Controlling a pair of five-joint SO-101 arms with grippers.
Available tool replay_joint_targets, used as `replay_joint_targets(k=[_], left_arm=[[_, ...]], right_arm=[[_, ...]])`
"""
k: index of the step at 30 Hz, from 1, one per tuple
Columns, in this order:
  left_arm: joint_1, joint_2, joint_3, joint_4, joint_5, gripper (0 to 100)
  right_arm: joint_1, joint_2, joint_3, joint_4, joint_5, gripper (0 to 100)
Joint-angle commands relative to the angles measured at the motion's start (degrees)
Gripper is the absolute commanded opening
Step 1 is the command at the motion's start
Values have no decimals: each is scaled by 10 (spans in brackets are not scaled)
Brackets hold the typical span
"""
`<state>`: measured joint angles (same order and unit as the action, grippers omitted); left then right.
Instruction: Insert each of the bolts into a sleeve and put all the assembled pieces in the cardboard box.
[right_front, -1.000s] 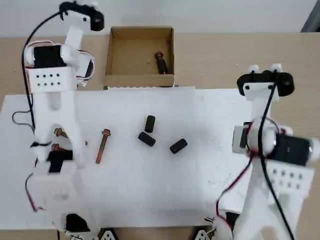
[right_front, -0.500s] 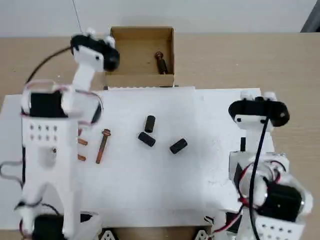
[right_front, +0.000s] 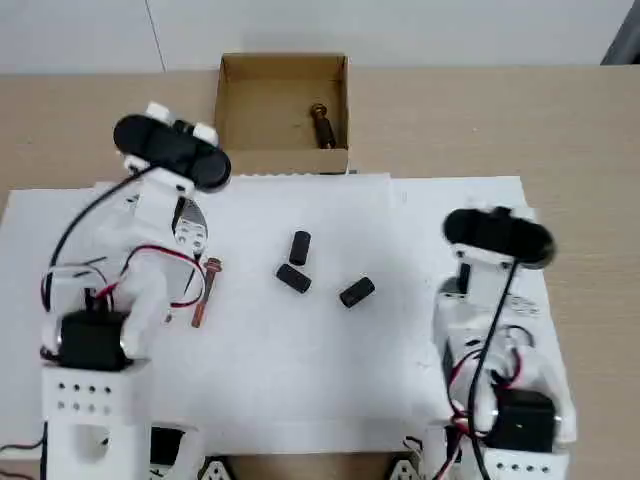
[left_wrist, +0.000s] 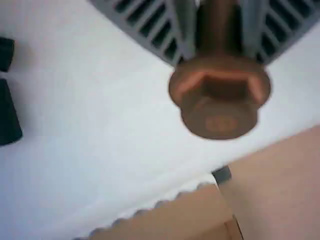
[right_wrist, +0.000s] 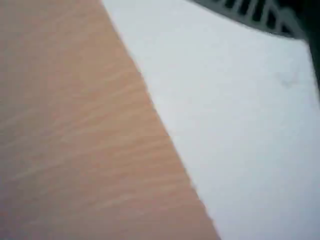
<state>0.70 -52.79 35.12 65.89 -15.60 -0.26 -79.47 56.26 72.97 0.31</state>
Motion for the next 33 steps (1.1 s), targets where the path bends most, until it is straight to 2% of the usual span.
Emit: replay_joint_targets(k=[1,5,12,22,25,33], left_arm=[[4,-58,51,-63,5,5],[4,-116,110,-102,44,5],[4,-199,195,-137,258,5],[6,-271,261,-138,428,5],[25,-286,266,-138,494,6],[63,-327,269,-179,565,6]], right_arm=[[-60,-15,25,-40,-40,2],[-135,-21,58,-87,-53,2],[-234,-16,93,-189,-53,2],[-356,-21,167,-305,-48,2],[-401,-21,181,-318,-47,2],[-452,-21,206,-323,43,2]])
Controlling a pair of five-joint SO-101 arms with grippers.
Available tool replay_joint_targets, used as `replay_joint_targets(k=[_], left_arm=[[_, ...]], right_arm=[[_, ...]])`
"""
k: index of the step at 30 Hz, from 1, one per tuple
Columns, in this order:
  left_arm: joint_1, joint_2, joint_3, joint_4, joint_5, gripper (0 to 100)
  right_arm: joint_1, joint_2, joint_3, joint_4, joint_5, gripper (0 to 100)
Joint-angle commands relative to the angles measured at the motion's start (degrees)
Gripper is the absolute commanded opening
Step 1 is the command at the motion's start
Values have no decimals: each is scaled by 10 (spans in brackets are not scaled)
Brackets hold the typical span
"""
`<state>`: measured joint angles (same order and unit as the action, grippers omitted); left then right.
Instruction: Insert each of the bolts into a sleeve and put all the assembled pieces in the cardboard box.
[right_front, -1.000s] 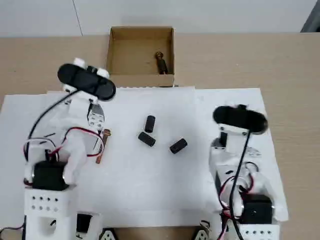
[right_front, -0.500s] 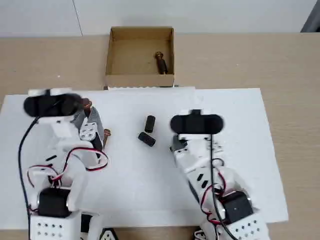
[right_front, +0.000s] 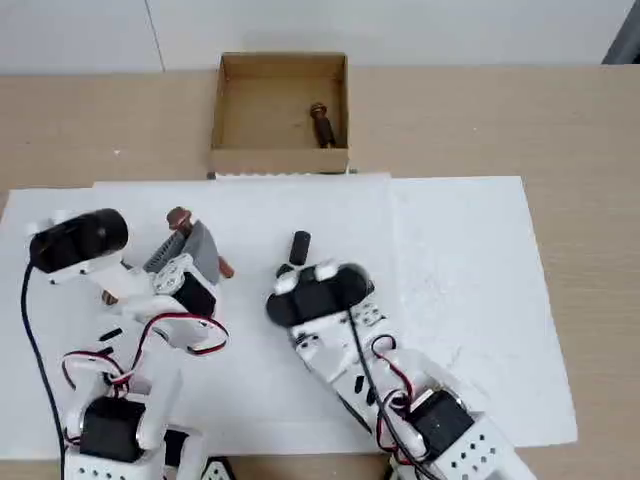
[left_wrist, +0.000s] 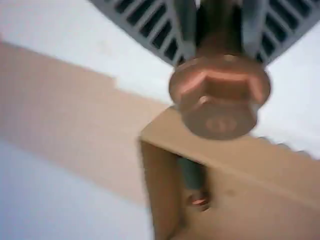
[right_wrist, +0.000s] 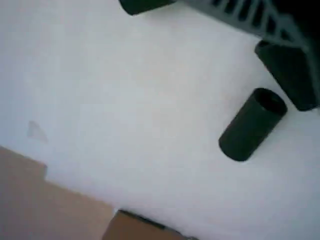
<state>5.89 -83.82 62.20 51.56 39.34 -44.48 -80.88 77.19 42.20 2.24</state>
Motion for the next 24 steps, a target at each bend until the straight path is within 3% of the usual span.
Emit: replay_joint_targets(k=[1,11,24], left_arm=[[17,-18,-1,-47,18,6],[88,-23,-1,-85,40,6],[89,-20,0,-84,40,6]], right_arm=[[-13,-7,-4,-18,28,2],[-13,-7,33,-131,103,2],[8,-7,33,-155,116,2]])
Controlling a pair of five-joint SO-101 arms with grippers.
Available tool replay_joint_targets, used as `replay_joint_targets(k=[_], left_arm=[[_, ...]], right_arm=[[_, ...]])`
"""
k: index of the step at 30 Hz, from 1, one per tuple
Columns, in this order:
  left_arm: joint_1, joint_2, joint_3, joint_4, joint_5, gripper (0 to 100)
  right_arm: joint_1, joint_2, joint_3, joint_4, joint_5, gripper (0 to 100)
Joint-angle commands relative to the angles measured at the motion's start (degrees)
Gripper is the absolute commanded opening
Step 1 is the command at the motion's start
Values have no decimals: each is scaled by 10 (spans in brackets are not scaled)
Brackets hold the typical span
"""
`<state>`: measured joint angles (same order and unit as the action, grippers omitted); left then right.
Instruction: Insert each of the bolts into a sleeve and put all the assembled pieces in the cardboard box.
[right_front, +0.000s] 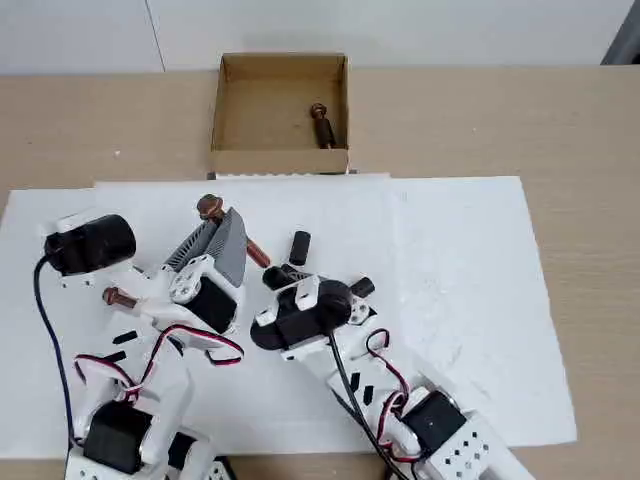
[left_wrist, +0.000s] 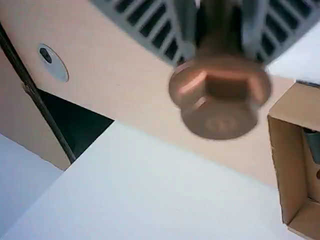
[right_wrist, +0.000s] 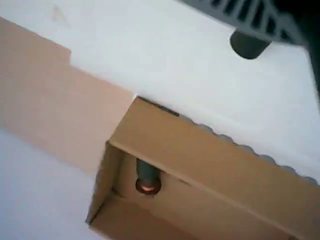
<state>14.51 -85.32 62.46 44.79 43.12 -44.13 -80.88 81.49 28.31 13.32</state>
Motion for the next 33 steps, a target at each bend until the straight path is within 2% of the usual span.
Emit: replay_joint_targets(k=[1,21,26,33], left_arm=[[4,-5,3,-19,2,6],[34,-8,47,-29,0,6],[33,-8,49,-29,-30,6],[33,-8,60,-30,-32,6]], right_arm=[[5,-7,-14,-16,5,2],[1,-7,-52,-16,6,2],[1,-7,-52,-16,6,2],[1,-7,-52,-31,25,2]])
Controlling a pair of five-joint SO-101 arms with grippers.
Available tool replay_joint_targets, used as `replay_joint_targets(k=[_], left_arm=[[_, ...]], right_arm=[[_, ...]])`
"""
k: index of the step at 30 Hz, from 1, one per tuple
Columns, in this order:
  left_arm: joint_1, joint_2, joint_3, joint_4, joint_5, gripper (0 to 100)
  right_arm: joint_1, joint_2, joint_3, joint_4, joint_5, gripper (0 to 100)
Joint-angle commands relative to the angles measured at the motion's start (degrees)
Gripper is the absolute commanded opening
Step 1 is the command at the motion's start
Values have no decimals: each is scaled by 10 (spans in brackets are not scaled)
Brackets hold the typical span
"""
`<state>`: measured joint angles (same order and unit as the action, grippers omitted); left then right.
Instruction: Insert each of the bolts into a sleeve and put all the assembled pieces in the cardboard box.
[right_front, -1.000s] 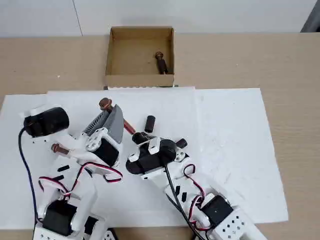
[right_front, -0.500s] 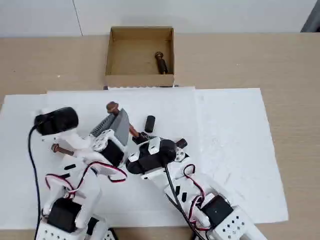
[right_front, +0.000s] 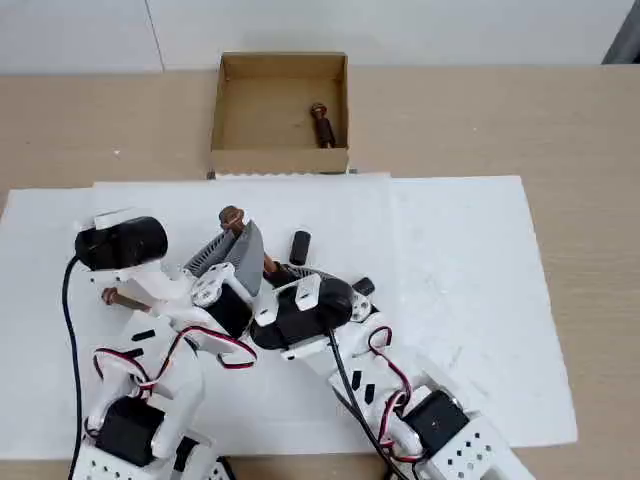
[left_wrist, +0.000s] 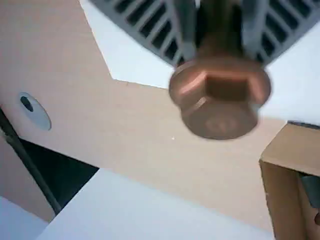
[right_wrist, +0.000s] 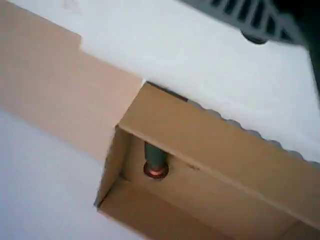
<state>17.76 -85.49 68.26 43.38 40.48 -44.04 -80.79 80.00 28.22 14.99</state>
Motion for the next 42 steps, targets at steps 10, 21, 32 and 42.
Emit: replay_joint_targets(k=[10,21,32,42], left_arm=[[63,-6,26,6,-5,6],[115,-6,29,58,-39,8],[97,-4,28,56,-97,271],[30,-5,24,56,-184,273]], right_arm=[[0,-7,-36,-51,8,2],[3,-7,-33,-49,9,2],[3,-7,-33,-46,9,2],[3,-7,-32,-46,9,2]])
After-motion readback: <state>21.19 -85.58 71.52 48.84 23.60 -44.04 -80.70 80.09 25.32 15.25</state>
